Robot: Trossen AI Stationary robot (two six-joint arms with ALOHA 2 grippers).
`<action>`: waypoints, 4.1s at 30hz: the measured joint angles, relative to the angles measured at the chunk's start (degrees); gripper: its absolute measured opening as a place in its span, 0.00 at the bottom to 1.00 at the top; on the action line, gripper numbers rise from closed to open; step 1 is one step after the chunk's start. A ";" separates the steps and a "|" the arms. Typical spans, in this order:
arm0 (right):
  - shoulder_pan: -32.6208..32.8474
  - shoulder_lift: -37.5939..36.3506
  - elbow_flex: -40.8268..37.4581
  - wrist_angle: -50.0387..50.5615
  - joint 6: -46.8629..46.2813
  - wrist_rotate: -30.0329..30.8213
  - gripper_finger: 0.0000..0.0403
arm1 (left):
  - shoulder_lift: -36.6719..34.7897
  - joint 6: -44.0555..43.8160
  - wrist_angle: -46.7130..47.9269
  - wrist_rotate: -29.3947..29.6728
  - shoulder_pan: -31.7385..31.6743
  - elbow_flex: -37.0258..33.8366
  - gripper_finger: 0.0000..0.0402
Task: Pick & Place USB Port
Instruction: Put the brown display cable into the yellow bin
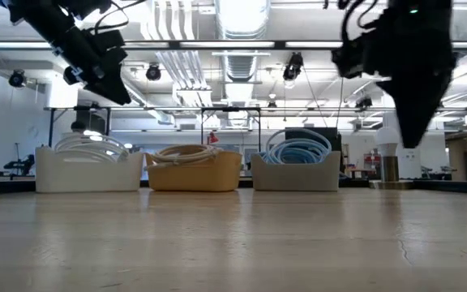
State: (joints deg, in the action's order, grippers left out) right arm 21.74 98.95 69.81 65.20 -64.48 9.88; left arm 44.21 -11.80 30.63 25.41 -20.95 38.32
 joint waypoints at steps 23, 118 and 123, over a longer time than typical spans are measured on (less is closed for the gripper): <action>5.51 -18.75 -24.22 -13.05 -34.33 -8.73 0.28 | 0.00 -0.34 0.04 -0.83 0.02 -1.89 0.35; -5.38 1.88 -2.30 -50.60 50.19 24.84 0.06 | 10.36 -12.66 -31.36 -30.23 8.33 -6.75 0.34; -10.61 6.45 5.89 -50.44 58.81 24.84 0.06 | 10.00 -11.82 -31.80 -30.21 8.33 -6.72 0.34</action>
State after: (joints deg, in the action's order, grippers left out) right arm 11.13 105.40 75.70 14.75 -5.67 34.72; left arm 54.21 -23.62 -1.17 -4.80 -12.62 31.59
